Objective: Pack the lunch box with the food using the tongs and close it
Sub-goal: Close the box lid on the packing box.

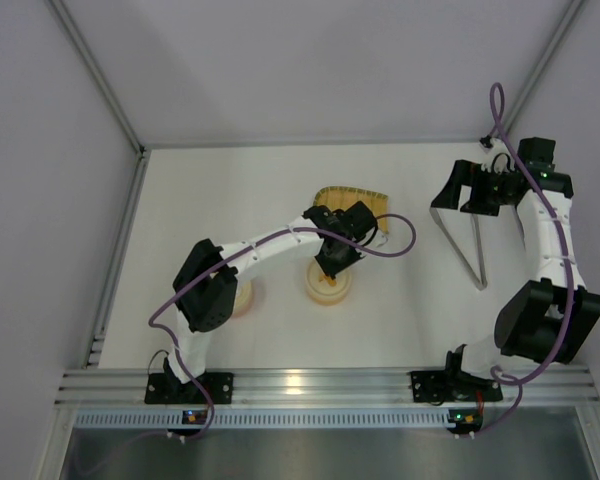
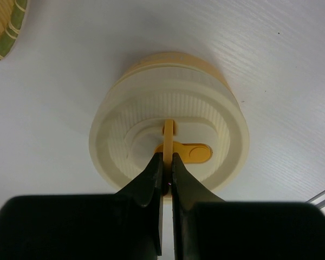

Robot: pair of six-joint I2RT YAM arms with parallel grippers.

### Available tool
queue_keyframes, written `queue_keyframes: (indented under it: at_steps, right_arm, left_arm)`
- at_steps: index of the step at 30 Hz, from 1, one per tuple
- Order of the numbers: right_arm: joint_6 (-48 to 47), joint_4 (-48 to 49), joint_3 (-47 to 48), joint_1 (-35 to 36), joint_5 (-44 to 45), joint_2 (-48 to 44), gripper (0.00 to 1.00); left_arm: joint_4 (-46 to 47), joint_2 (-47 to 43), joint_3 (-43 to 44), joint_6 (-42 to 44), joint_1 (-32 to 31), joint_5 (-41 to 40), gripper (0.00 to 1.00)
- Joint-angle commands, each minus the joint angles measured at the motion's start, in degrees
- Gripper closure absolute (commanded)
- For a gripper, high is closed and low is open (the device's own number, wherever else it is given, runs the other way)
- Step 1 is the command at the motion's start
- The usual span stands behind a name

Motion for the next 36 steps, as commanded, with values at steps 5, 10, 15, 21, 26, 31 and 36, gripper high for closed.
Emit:
queue_keyframes:
  at_steps: [5,10,15,21,26,31,36]
  right_arm:
    - [0.0,0.3,-0.4,-1.3,-1.8,0.2,0.01]
    - [-0.1,0.6,-0.8,-1.3,-1.6,0.2,0.01]
    - [0.0,0.9,-1.0,-1.3,-1.7,0.3,0.01]
    - [0.1,1.0,-1.4,-1.3,-1.7,0.2,0.01]
    - [0.1,1.0,-1.5,-1.3,-1.7,0.2,0.01]
    - [0.1,1.2,-1.7,-1.3,-1.7,0.3,0.01]
    - [0.0,1.1,-1.8,-1.3,-1.7,0.3,0.01]
  left_arm:
    - [-0.1,-3.6,1.3,0.3,0.6,-0.3,1.0]
    - [-0.1,-4.0,1.6,0.2,0.8,0.2,1.0]
    - [-0.8,-3.8,2.1,0.3,1.0,0.4,1.0]
    - [-0.7,-3.5,1.6,0.3,1.6,-0.3,1.0]
    - [-0.8,-2.4,1.6,0.1,3.9,1.5,1.0]
    - [-0.1,-1.9,0.8,0.3,4.2,2.7,1.0]
    - [0.9,-1.7,-0.9,-0.1,4.3,4.0,1.0]
